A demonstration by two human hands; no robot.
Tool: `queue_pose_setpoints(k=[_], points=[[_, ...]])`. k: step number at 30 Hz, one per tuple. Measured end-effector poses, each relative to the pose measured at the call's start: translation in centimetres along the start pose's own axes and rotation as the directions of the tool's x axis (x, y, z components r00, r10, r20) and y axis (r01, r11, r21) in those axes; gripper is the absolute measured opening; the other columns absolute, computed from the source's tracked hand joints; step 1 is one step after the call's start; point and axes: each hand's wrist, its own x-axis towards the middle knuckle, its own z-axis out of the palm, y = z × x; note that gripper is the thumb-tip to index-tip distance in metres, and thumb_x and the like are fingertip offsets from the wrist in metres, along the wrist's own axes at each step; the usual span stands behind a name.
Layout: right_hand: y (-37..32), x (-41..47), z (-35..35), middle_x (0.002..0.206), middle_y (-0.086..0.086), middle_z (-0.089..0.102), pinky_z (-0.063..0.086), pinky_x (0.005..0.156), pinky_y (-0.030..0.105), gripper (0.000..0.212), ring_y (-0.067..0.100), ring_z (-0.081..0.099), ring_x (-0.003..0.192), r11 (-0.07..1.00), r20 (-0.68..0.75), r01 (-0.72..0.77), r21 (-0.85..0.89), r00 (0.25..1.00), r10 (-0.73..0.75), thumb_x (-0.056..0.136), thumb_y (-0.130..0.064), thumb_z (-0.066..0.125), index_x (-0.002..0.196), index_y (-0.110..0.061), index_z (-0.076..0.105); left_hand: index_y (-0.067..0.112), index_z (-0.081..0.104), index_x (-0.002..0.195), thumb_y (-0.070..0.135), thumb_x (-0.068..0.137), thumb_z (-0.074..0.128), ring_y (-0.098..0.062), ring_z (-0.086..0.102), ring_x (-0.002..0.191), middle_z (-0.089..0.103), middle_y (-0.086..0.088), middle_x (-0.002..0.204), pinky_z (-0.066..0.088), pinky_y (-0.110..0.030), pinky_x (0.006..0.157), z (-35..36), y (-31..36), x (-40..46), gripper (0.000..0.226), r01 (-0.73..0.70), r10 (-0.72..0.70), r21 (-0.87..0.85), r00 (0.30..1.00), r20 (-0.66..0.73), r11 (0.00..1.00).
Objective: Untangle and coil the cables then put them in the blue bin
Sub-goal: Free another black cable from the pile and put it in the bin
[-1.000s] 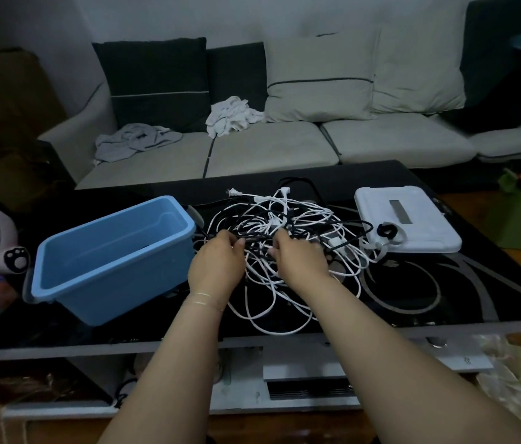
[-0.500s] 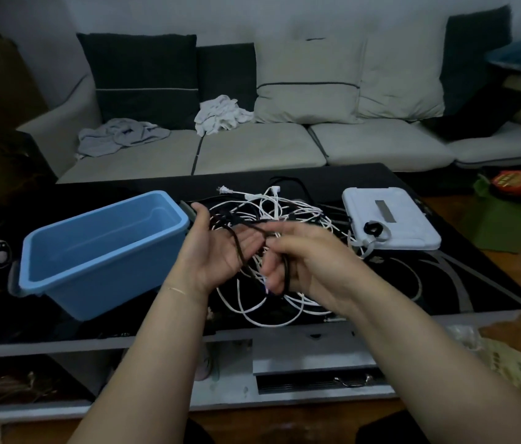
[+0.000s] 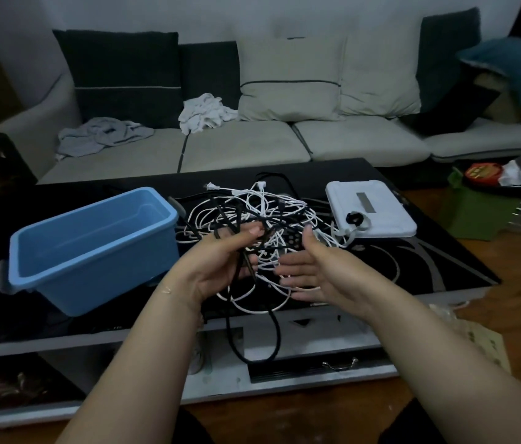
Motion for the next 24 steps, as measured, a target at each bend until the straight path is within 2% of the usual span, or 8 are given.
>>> queue_pose_setpoints(k=[3, 6, 8, 11, 16, 18, 21, 24], points=[[-0.3, 0.8, 0.5, 0.120, 0.008, 0.065, 0.049, 0.091, 0.033, 0.075, 0.018, 0.064, 0.102, 0.980, 0.074, -0.007, 0.201, 0.997, -0.008, 0.088, -0.070, 0.029, 0.123, -0.010, 0.058, 0.010, 0.056, 0.131, 0.008, 0.081, 0.063, -0.011, 0.059, 0.058, 0.065, -0.007, 0.105, 0.053, -0.024, 0.056, 1.5, -1.0, -2.0, 0.050, -0.011, 0.003, 0.063, 0.992, 0.122, 0.998], [-0.3, 1.3, 1.2, 0.087, 0.005, 0.071, 0.050, 0.075, 0.031, 0.053, 0.018, 0.066, 0.082, 0.933, 0.144, -0.040, 0.357, 0.989, -0.012, 0.090, -0.059, 0.045, 0.089, -0.014, 0.073, 0.013, 0.051, 0.133, -0.003, 0.081, 0.069, -0.016, 0.068, 0.088, 0.064, -0.008, 0.121, 0.056, -0.027, 0.075, 2.5, -2.6, -3.6, 0.058, -0.101, 0.041, 0.353, 0.984, 0.172, 0.930], [0.1, 1.4, 1.8, 0.079, 0.007, 0.066, 0.049, 0.075, 0.034, 0.039, 0.022, 0.062, 0.076, 0.911, 0.144, -0.052, 0.409, 0.990, -0.008, 0.086, -0.048, 0.056, 0.089, -0.011, 0.067, 0.022, 0.052, 0.129, -0.005, 0.079, 0.073, -0.015, 0.064, 0.108, 0.055, -0.009, 0.136, 0.052, -0.029, 0.094, 2.5, -3.2, -4.4, 0.060, -0.147, 0.081, 0.484, 0.985, 0.155, 0.863], [0.5, 1.9, 2.5, 0.077, 0.007, 0.064, 0.049, 0.072, 0.034, 0.029, 0.022, 0.059, 0.070, 0.889, 0.099, -0.044, 0.455, 0.995, -0.001, 0.091, -0.038, 0.057, 0.093, -0.009, 0.059, 0.038, 0.054, 0.116, 0.006, 0.076, 0.080, -0.011, 0.061, 0.099, 0.047, -0.011, 0.137, 0.049, -0.033, 0.099, 1.6, -3.2, -5.5, 0.057, -0.189, 0.077, 0.622, 0.976, 0.204, 0.760], [0.6, 1.8, 2.4, 0.087, 0.001, 0.067, 0.047, 0.073, 0.030, 0.011, 0.013, 0.060, 0.076, 0.893, -0.001, 0.028, 0.449, 1.000, -0.031, 0.096, -0.022, 0.051, 0.094, -0.015, 0.059, 0.040, 0.028, 0.141, 0.043, 0.073, 0.079, 0.013, 0.043, 0.123, 0.035, 0.013, 0.149, 0.038, -0.011, 0.099, -0.4, -3.6, -6.3, 0.085, -0.248, -0.143, 0.758, 0.902, 0.408, 0.603], [0.7, 1.3, 2.6, 0.077, 0.001, 0.065, 0.045, 0.061, 0.024, 0.013, 0.011, 0.054, 0.063, 0.914, -0.031, 0.056, 0.401, 0.998, -0.048, 0.097, -0.024, 0.052, 0.088, -0.017, 0.058, 0.024, 0.023, 0.148, 0.071, 0.059, 0.073, 0.004, 0.040, 0.132, 0.036, 0.009, 0.150, 0.035, -0.016, 0.107, -0.6, -3.6, -6.3, 0.112, -0.219, -0.173, 0.723, 0.888, 0.425, 0.655], [1.4, 0.1, 3.5, 0.066, 0.002, 0.057, 0.041, 0.054, 0.022, 0.018, 0.008, 0.044, 0.047, 0.956, -0.045, 0.207, 0.209, 0.978, -0.202, 0.096, -0.010, 0.052, 0.078, -0.012, 0.056, 0.025, 0.052, 0.126, 0.094, 0.055, 0.038, -0.002, 0.056, 0.119, 0.064, 0.008, 0.127, 0.043, -0.023, 0.101, -0.5, -3.4, -6.2, 0.101, -0.036, -0.161, 0.528, 0.933, 0.323, 0.848], [2.8, -1.5, 4.2, 0.063, -0.001, 0.063, 0.047, 0.061, 0.018, 0.014, 0.008, 0.053, 0.051, 0.938, 0.113, 0.326, -0.116, 0.943, -0.314, 0.095, -0.003, 0.053, 0.091, -0.015, 0.056, 0.009, 0.061, 0.119, 0.082, 0.067, 0.021, -0.013, 0.068, 0.088, 0.073, -0.004, 0.092, 0.050, -0.028, 0.084, -0.9, -3.4, -5.4, 0.098, 0.094, -0.166, 0.389, 0.974, 0.156, 0.916]])
